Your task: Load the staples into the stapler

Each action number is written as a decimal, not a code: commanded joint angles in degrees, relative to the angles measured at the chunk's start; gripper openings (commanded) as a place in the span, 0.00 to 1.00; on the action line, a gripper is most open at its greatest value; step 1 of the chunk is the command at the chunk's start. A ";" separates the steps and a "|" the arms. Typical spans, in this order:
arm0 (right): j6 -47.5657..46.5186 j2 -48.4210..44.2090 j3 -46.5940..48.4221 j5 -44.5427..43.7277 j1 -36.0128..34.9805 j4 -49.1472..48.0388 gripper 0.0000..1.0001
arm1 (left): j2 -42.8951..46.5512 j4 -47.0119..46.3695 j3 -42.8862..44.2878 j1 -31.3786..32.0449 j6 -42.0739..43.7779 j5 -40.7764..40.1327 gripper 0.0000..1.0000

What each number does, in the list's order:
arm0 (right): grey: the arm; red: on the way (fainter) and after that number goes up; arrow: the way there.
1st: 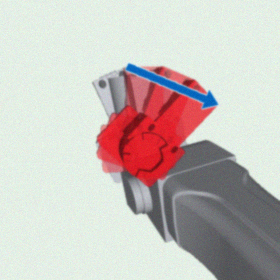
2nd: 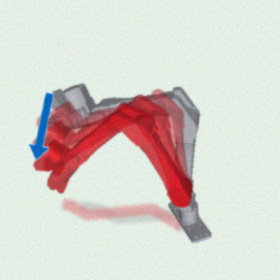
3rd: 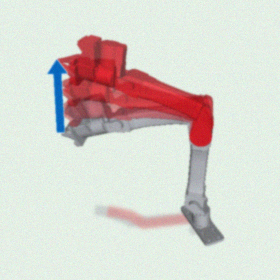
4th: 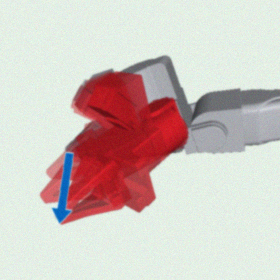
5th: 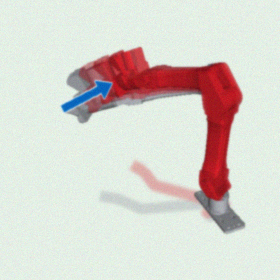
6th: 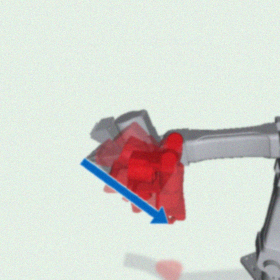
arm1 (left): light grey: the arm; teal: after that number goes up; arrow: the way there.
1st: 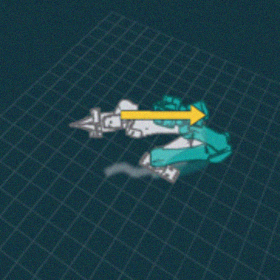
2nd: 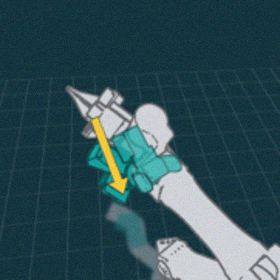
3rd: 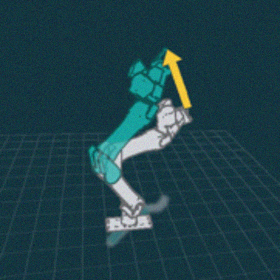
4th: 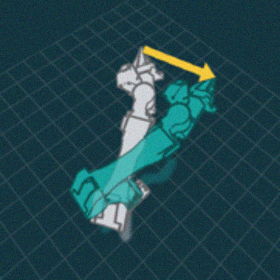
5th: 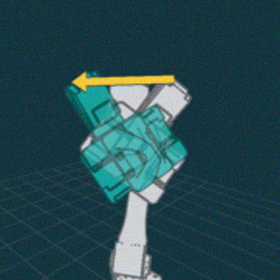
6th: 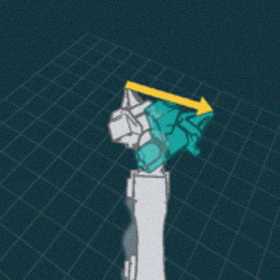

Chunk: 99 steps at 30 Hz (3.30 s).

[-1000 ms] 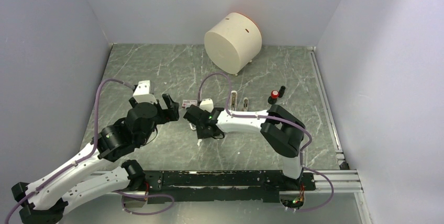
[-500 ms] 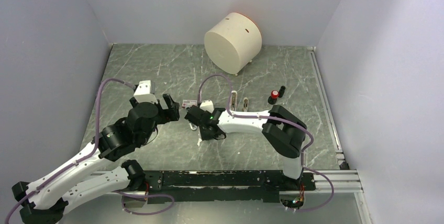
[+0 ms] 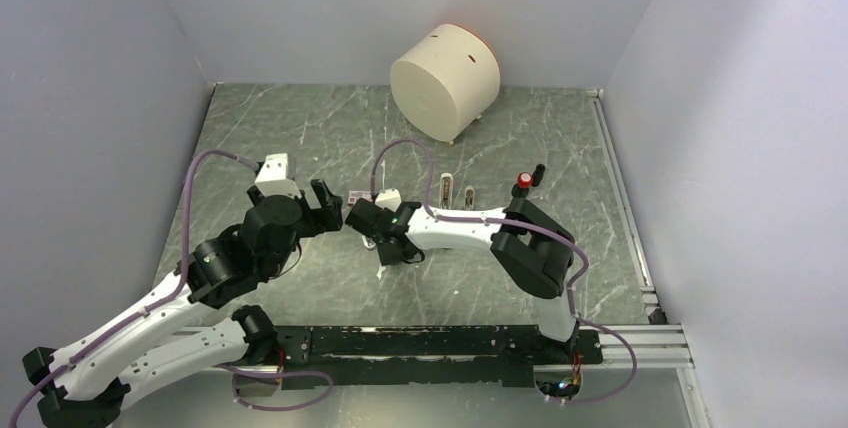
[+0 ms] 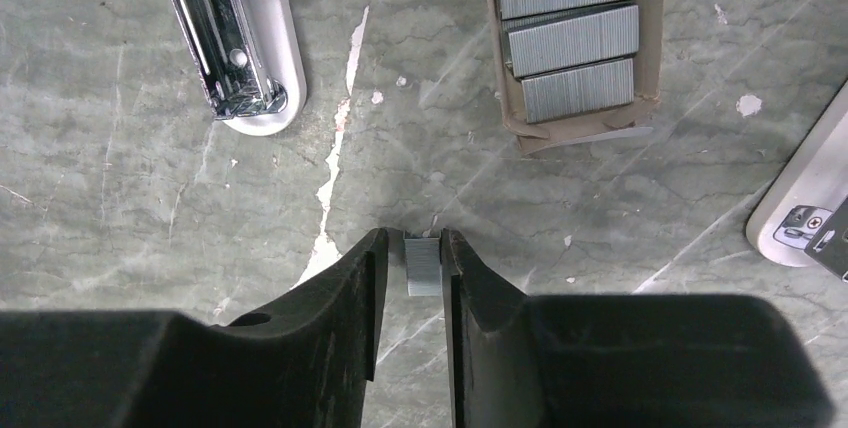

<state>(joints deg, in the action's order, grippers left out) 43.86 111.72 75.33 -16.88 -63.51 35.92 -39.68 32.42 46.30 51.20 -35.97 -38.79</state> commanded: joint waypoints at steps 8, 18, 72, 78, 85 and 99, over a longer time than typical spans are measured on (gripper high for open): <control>0.48 1.65 0.83 -2.60 0.05 2.63 0.22 | 1.06 -0.26 -0.07 -0.32 -0.07 -1.33 0.95; 2.89 -6.74 -0.32 -9.99 1.18 1.74 0.23 | 0.67 -0.01 0.06 -0.33 -0.11 -1.35 0.95; -7.06 -24.41 -28.46 -12.40 15.96 -25.19 0.24 | -3.73 -7.58 -1.11 -0.32 2.20 3.76 0.95; -7.06 -24.14 -28.90 -11.84 15.96 -25.46 0.24 | -3.60 -7.53 -1.25 -0.32 2.09 3.89 0.95; -7.11 -23.92 -29.01 -11.68 15.93 -25.24 0.24 | -3.13 -7.73 -1.48 -0.31 2.00 3.77 0.95; -6.93 -24.15 -29.87 -10.59 15.90 -25.18 0.24 | -3.47 -7.38 -1.39 -0.37 1.82 3.72 0.95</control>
<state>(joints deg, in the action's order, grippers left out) 36.84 87.26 46.46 -27.38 -47.94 11.44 -43.44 26.41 45.15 51.18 -34.24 -34.46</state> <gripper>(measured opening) 0.238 0.952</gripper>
